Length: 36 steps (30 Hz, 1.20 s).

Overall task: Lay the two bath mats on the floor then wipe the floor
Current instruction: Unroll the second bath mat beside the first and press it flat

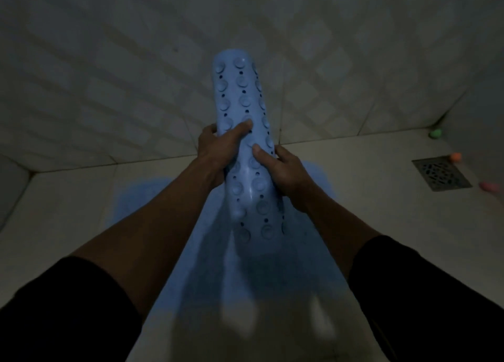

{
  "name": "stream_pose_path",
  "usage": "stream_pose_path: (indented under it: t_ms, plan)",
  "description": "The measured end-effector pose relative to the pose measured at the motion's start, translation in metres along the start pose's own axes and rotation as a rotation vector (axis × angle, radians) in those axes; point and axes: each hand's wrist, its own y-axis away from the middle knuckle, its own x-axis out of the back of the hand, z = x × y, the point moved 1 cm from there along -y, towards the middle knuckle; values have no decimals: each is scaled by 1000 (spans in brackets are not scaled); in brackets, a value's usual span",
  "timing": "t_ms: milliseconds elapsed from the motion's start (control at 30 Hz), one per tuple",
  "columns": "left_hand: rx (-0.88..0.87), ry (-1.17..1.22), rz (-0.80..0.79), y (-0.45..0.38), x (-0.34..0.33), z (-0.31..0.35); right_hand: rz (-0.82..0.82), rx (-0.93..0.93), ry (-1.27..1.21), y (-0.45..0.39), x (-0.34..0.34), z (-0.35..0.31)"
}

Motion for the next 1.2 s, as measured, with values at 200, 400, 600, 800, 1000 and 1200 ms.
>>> stream_pose_path:
  t_ms: [200,400,600,800,1000,1200]
  plan:
    - [77,0,9,39,-25,-14,43,30,40,21,7,21]
    - [111,-143,234,78,-28,-22,42,18,-3,46,10,30]
    - [64,-302,217,126,-11,-29,9,2,28,79,-9,31]
    - [44,-232,247,160,33,-61,-4,-3,178,122,-44,43]
    - [122,-103,185,199,36,-107,114,-53,257,177,-50,68]
    - [224,54,62,233,-12,-156,230,-170,400,226,-1,86]
